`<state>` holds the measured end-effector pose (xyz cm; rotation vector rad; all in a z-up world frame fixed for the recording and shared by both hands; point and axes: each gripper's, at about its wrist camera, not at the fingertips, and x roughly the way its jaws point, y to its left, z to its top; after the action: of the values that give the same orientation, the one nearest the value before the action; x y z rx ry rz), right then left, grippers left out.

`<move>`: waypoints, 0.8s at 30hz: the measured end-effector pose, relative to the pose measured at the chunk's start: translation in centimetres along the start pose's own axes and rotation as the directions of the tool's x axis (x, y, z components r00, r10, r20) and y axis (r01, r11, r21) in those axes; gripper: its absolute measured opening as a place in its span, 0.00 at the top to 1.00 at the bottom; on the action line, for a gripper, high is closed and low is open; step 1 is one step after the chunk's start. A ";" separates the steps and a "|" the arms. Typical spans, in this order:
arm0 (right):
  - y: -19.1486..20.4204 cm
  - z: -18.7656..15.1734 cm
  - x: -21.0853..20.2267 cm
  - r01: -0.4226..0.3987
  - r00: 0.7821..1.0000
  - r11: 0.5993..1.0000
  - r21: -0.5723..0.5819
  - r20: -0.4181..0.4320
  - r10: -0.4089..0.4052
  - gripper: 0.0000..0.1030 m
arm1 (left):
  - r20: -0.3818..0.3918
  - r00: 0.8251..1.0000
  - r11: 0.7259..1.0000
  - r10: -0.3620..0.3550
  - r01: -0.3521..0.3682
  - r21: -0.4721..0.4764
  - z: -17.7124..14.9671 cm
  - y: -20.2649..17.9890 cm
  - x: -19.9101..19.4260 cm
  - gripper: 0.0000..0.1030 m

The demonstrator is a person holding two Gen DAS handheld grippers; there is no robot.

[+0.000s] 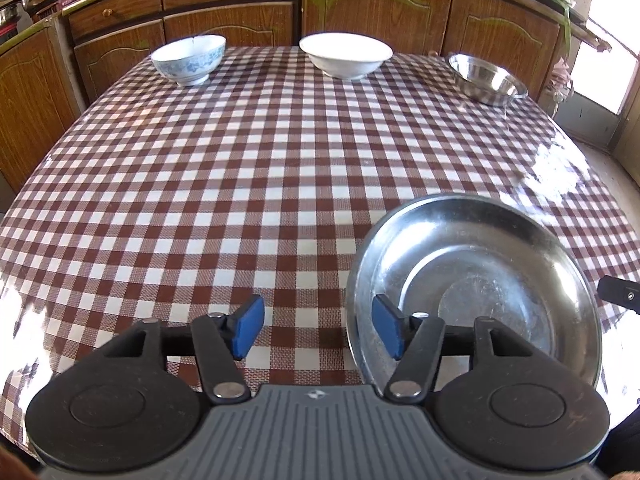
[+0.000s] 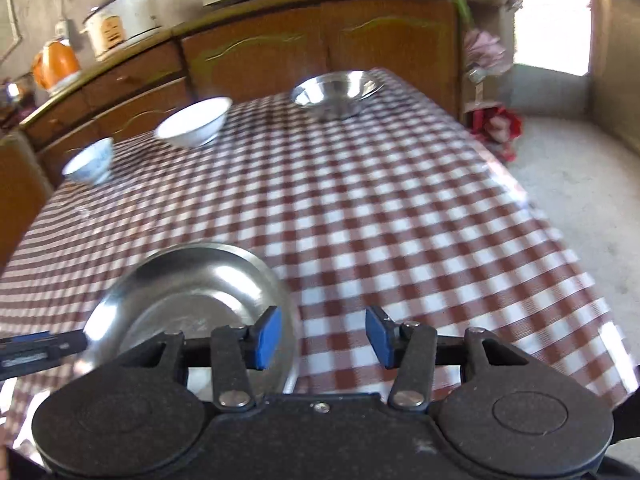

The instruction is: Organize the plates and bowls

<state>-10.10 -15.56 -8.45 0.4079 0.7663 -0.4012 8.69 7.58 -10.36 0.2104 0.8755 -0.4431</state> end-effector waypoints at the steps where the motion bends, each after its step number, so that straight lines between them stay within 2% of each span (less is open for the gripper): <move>1: 0.2 -0.2 0.1 -0.009 1.000 1.000 -0.005 -0.005 0.009 0.43 | -0.005 1.000 1.000 0.000 0.000 0.006 -0.1 -0.1 0.2 0.40; 3: 0.6 -0.4 0.5 -0.010 1.000 1.000 -0.027 -0.024 0.009 0.43 | -0.013 1.000 1.000 0.002 -0.002 0.018 -0.1 -0.3 0.5 0.41; 9: 0.4 -1.1 2.1 -0.042 0.995 0.999 0.010 -0.086 0.042 0.54 | -0.037 0.999 0.999 -0.025 0.027 0.036 -0.1 -0.5 1.6 0.43; 10: 0.3 -1.2 2.3 -0.049 0.994 0.999 0.023 -0.093 0.051 0.55 | -0.034 0.999 0.999 -0.037 0.038 0.039 -0.1 -0.5 1.8 0.44; 13: 0.2 -1.3 2.9 -0.076 0.990 0.996 0.054 -0.118 0.082 0.57 | -0.030 0.996 0.995 -0.079 0.081 0.052 0.1 -0.8 2.1 0.57; 15: 0.4 -1.4 3.1 -0.101 0.987 0.992 0.070 -0.117 0.109 0.66 | -0.020 0.993 0.990 -0.118 0.119 0.081 0.1 -1.4 2.2 0.67; 16: 0.4 -1.3 3.2 -0.121 0.984 0.989 0.084 -0.118 0.131 0.72 | -0.014 0.994 0.990 -0.108 0.109 0.095 0.0 -1.7 2.2 0.67; 19: 1.1 -1.4 2.9 -0.099 0.990 0.994 0.038 -0.094 0.102 0.72 | -0.018 0.993 0.990 -0.113 0.114 0.080 -0.3 -1.6 2.2 0.68; 24: 1.5 -0.9 2.4 -0.109 0.991 0.994 0.031 -0.074 0.111 0.75 | -0.005 0.995 0.993 -0.099 0.099 0.068 0.3 -1.0 1.5 0.71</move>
<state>-8.28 -14.37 -10.49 0.4902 0.8085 -0.2940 9.27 6.13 -11.40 0.2306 0.8756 -0.5658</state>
